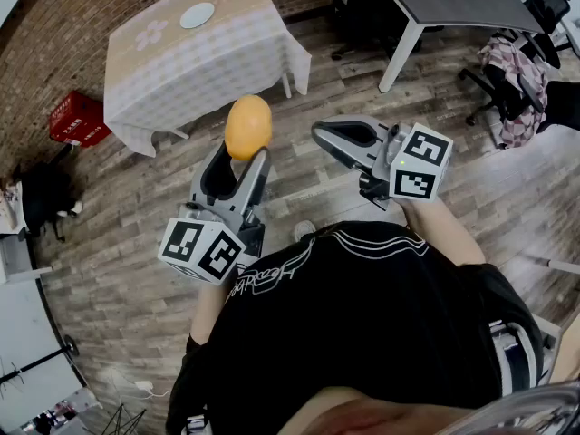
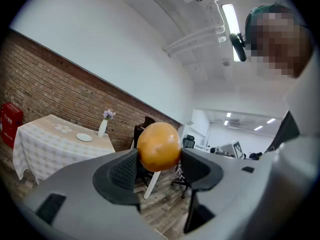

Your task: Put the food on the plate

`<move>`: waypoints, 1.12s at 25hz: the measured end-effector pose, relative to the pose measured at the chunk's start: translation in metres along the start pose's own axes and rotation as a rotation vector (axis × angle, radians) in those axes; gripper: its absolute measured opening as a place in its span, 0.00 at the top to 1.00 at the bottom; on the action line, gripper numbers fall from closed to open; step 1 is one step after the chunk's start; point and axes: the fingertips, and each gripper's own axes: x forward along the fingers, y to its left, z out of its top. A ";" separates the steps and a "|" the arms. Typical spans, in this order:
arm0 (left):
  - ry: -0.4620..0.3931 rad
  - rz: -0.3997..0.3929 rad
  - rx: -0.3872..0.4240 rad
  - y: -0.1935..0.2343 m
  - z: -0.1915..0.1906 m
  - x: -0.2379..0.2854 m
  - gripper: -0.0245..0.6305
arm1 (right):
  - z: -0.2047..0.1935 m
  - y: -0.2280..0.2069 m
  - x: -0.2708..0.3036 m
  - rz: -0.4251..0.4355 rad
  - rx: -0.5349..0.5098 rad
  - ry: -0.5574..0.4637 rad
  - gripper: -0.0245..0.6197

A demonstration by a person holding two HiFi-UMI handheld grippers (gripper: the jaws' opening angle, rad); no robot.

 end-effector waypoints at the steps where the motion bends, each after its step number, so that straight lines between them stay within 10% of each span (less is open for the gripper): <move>1: 0.003 0.001 0.002 0.004 0.001 -0.002 0.56 | -0.001 0.001 0.004 0.000 -0.001 0.004 0.97; 28: -0.040 0.001 0.040 0.101 0.043 -0.045 0.56 | 0.015 0.013 0.122 -0.014 -0.007 -0.020 0.97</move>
